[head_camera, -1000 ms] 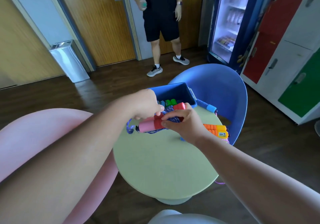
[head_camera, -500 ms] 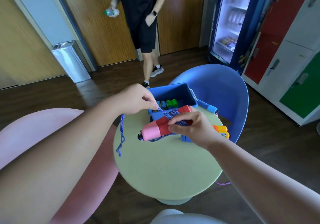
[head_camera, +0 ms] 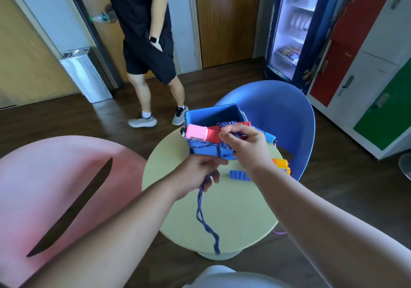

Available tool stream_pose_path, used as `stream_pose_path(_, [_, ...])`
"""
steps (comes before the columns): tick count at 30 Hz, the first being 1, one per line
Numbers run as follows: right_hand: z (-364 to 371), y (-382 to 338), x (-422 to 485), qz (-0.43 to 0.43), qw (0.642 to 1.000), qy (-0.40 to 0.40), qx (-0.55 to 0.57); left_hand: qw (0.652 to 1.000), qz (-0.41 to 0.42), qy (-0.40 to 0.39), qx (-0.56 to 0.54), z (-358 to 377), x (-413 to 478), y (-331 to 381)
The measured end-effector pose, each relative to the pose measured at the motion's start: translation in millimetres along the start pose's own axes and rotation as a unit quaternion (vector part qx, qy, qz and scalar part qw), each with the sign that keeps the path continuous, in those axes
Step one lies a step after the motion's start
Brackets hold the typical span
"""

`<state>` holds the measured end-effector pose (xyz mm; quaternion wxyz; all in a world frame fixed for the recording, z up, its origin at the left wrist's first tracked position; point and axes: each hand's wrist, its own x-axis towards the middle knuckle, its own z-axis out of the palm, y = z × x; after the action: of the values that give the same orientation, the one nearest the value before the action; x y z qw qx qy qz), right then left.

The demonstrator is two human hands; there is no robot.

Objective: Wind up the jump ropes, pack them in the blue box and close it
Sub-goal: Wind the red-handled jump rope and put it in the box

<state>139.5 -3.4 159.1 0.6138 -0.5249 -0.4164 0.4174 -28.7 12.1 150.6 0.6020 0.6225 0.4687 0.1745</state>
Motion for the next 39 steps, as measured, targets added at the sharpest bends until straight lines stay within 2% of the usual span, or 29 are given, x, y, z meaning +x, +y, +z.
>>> stream_pose_path(4, [-5, 18, 5, -0.05, 0.989, 0.03, -0.139, 0.995, 0.026, 0.024, 0.092, 0, -7, 26])
stream_pose_path(8, [-9, 22, -1, -0.094, 0.972, -0.01, -0.216, 0.983, 0.07, 0.075, 0.15, -29, -6, 54])
stream_pose_path(12, [-5, 19, -15, -0.113, 0.968, -0.08, -0.207, 0.951, 0.103, 0.136, 0.257, -49, 0, 66])
stream_pose_path(15, [3, 15, -27, -0.17, 0.96, -0.112, -0.192, 0.926, 0.099, 0.149, 0.331, -45, 1, 69])
stream_pose_path(18, [8, 17, -34, -0.186, 0.959, -0.13, -0.17, 0.918, 0.094, 0.155, 0.354, -44, -2, 69])
stream_pose_path(25, [6, 25, -30, -0.191, 0.932, -0.191, -0.242, 0.919, 0.079, 0.152, 0.356, -43, -11, 69])
stream_pose_path(34, [-1, 15, -30, -0.129, 0.95, -0.223, -0.175, 0.925, 0.114, 0.153, 0.329, -76, -2, 65])
stream_pose_path(39, [-2, 10, -38, -0.057, 0.963, -0.233, -0.123, 0.958, 0.108, 0.1, 0.245, -88, 7, 53])
